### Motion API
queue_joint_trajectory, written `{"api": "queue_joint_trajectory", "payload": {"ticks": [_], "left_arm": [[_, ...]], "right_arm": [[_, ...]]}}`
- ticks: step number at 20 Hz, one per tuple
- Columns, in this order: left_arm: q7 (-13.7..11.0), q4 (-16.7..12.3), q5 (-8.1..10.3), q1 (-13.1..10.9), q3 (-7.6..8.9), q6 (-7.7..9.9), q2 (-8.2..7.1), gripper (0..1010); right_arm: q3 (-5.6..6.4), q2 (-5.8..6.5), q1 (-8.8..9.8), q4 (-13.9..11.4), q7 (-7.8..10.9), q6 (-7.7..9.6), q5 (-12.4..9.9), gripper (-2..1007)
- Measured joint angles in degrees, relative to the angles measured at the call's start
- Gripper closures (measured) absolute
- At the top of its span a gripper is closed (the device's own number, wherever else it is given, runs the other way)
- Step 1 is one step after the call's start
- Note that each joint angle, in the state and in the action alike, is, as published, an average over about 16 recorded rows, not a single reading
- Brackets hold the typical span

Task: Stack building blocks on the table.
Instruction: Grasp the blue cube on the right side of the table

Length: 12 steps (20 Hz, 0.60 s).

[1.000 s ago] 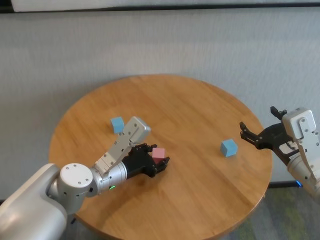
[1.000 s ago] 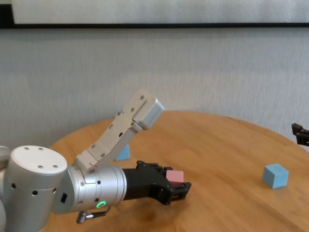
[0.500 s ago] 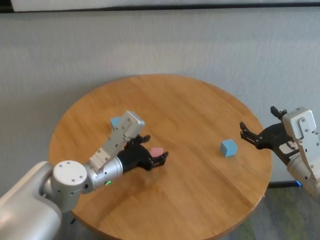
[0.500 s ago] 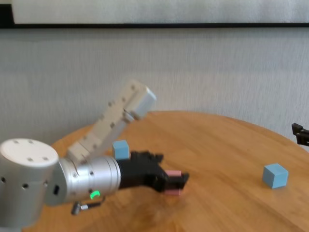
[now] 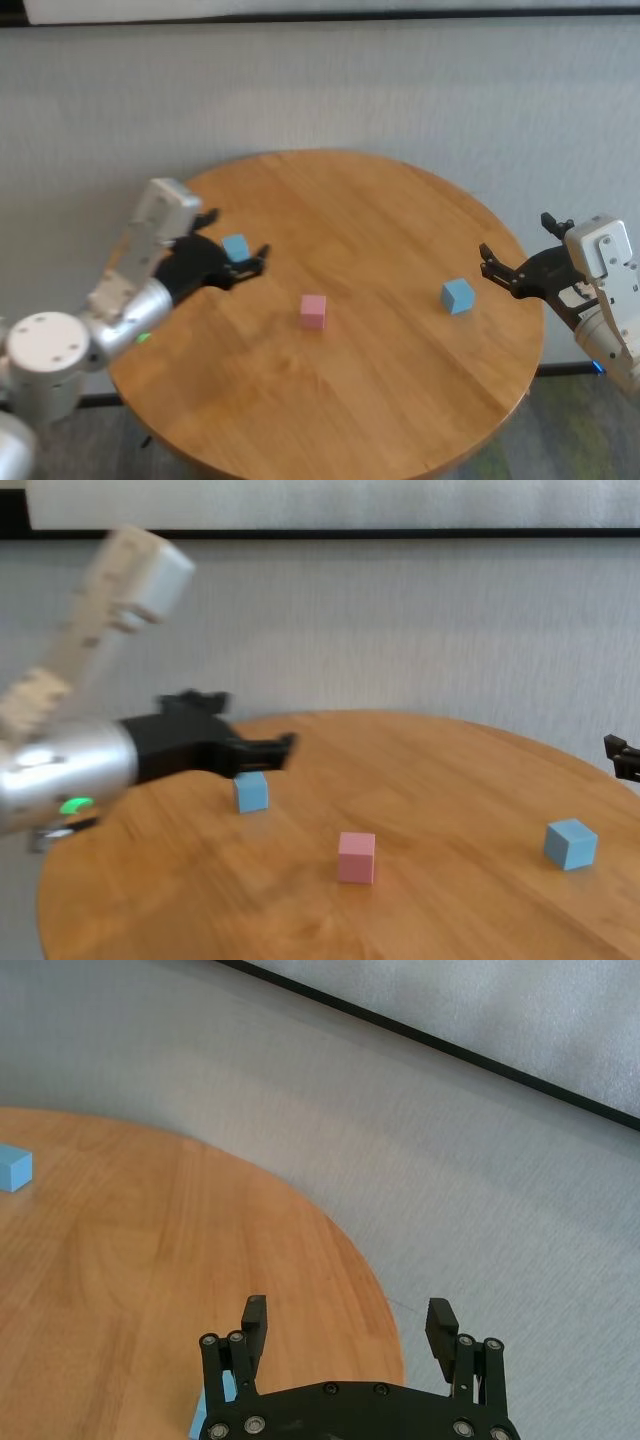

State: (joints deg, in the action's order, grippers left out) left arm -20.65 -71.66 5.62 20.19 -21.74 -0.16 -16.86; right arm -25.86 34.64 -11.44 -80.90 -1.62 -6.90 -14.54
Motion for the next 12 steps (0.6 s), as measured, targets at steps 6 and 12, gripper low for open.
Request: {"api": "queue_joint_trajectory", "payload": {"ticks": [6, 12], "left_arm": [[2.6, -5.4, -0.50, -3.7, 3.32, 0.80, -3.58, 10], [3.3, -6.6, -1.08, -5.1, 4.51, 1.29, -4.92, 10]], "right_arm": [[0.01, 0.01, 0.04, -0.1, 0.17, 0.02, 0.0, 0], [-0.07, 0.25, 0.71, -1.1, 1.55, 1.60, -0.4, 0]]}}
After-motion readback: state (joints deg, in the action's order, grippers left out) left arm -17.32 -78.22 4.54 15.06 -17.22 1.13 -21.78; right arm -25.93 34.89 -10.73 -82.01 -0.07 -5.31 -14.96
